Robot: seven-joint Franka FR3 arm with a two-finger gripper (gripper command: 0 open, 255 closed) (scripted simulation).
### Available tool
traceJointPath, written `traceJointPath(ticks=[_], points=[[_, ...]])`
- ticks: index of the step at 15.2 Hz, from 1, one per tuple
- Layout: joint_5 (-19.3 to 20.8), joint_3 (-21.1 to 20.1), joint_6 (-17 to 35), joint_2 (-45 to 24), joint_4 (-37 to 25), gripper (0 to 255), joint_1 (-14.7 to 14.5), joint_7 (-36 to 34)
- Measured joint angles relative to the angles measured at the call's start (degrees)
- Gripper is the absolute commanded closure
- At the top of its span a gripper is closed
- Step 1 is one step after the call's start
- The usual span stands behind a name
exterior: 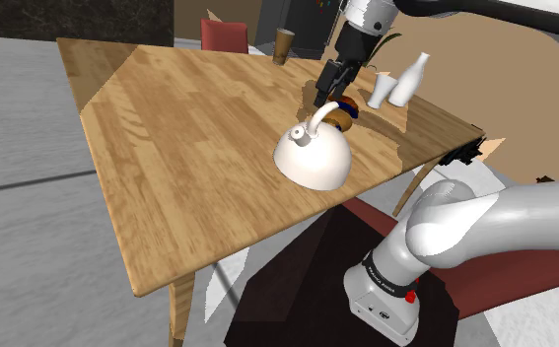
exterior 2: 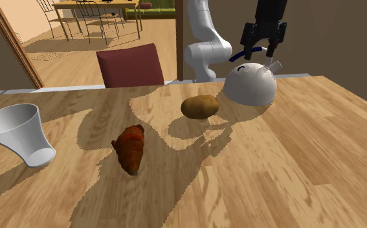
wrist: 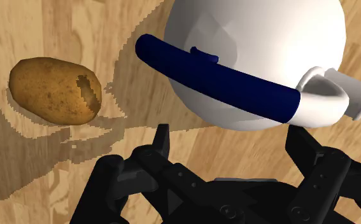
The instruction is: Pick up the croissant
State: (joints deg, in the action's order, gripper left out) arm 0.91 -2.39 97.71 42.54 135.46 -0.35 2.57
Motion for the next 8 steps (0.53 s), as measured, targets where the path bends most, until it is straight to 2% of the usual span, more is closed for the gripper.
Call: traceJointPath(ticks=[3,8], points=[[0.92,1.02,0.63,-1.11,-0.11,0,0.58,1.16],[4.81,5.57,3.33,-6.61,-1.7,0,3.05,6.32]])
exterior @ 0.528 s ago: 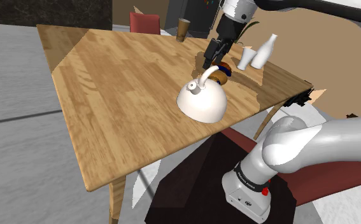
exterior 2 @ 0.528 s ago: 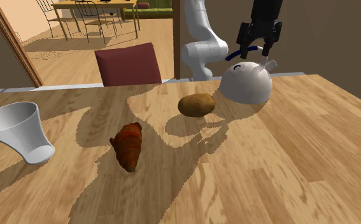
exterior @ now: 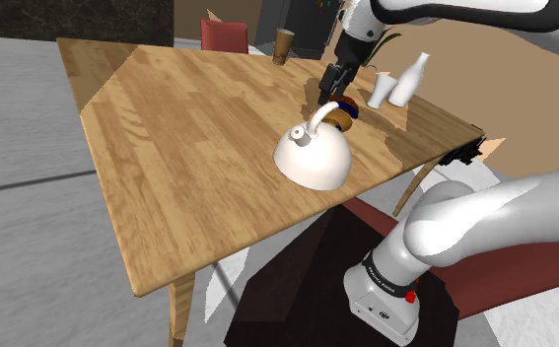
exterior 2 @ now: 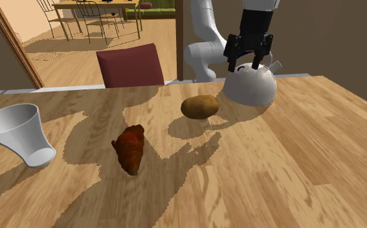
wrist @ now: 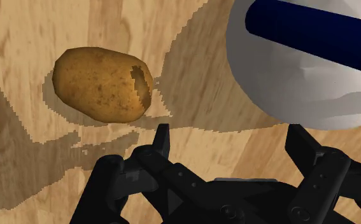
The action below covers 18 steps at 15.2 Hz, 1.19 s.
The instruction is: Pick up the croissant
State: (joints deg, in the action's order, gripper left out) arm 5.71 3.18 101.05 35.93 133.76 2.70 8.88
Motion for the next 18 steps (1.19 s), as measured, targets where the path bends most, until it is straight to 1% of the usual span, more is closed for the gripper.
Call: traceJointPath(ticks=[4,6,11,15,18], points=[[2.67,3.34,2.17,-4.83,-1.87,0,1.78,3.81],[3.77,5.09,2.49,-8.22,-4.7,0,2.61,5.94],[6.01,8.94,5.17,-15.28,-8.5,0,4.52,10.54],[6.83,11.85,6.91,-22.4,-13.59,0,5.87,14.32],[6.78,14.06,7.56,-28.29,-18.72,0,7.06,17.65]])
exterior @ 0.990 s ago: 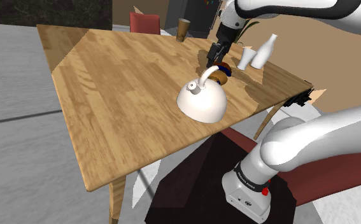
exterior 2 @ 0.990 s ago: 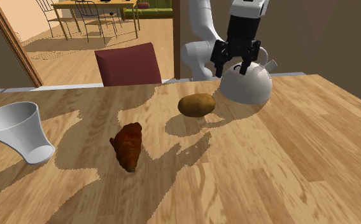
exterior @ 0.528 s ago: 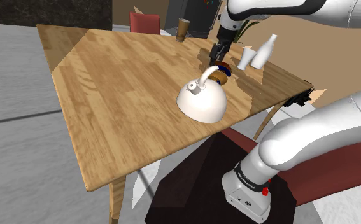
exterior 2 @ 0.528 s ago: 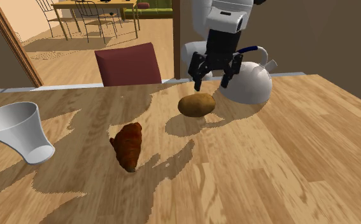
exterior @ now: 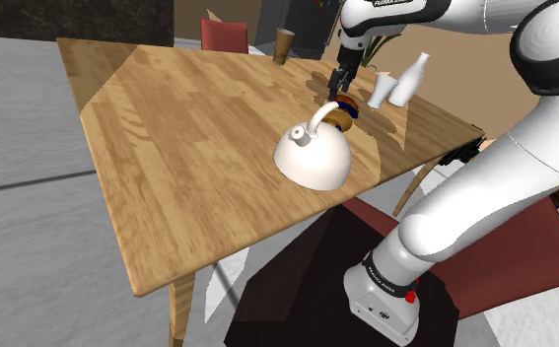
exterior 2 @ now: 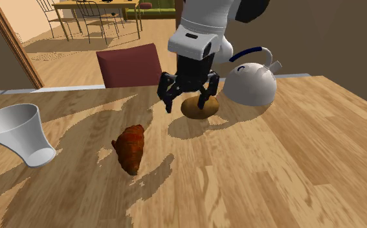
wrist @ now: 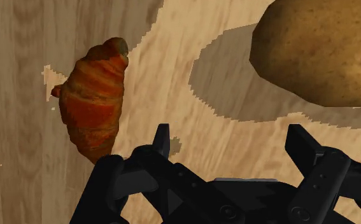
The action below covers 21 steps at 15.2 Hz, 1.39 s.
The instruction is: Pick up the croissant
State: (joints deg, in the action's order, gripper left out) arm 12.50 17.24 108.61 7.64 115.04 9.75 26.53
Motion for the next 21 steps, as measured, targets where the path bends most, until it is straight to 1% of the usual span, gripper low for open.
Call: traceJointPath(ticks=[4,7,12,15,20,21], points=[[-0.66,2.08,0.45,-7.42,-6.74,0,1.53,3.68],[-1.6,3.71,1.34,-13.43,-11.72,0,3.39,7.04],[-3.84,5.32,-0.33,-23.63,-23.44,0,6.9,12.17],[-4.19,5.44,1.0,-25.48,-23.86,0,7.54,12.66],[-4.22,5.34,4.32,-26.26,-21.19,0,7.57,12.07],[-4.24,5.33,4.56,-26.37,-21.06,255,7.58,12.04]])
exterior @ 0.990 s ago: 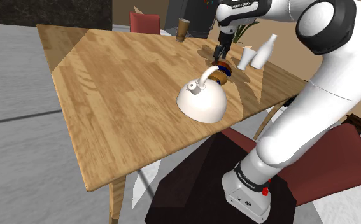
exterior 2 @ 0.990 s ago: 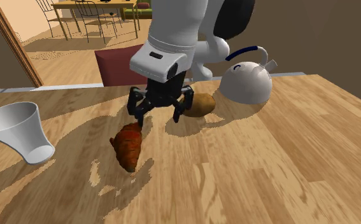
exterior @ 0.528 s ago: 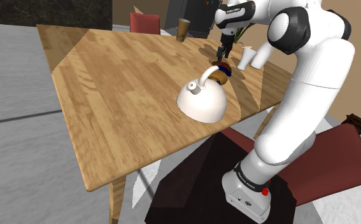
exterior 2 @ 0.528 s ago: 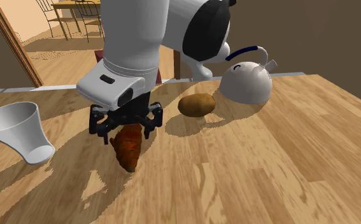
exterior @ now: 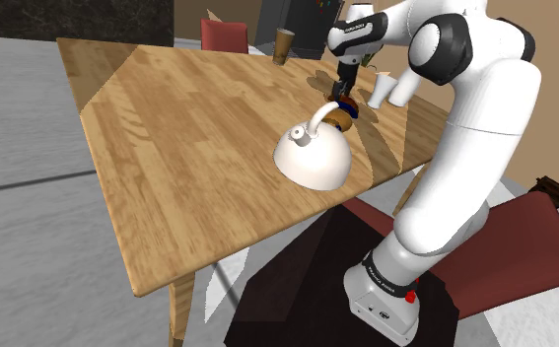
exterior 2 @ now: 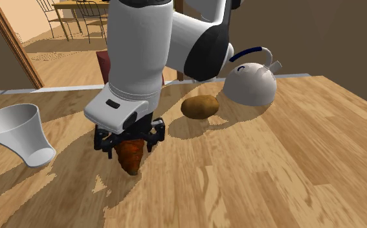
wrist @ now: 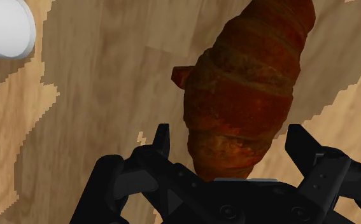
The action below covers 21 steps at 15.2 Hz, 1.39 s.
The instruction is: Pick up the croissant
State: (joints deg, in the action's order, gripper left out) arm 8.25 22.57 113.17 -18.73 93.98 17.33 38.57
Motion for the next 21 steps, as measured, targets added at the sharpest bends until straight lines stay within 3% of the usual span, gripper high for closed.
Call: traceJointPath(ticks=[10,21], points=[[0.0,-0.04,0.4,0.03,0.22,255,-0.04,-0.04],[-0.01,0.16,-6.74,1.03,-5.93,255,0.02,1.22]])
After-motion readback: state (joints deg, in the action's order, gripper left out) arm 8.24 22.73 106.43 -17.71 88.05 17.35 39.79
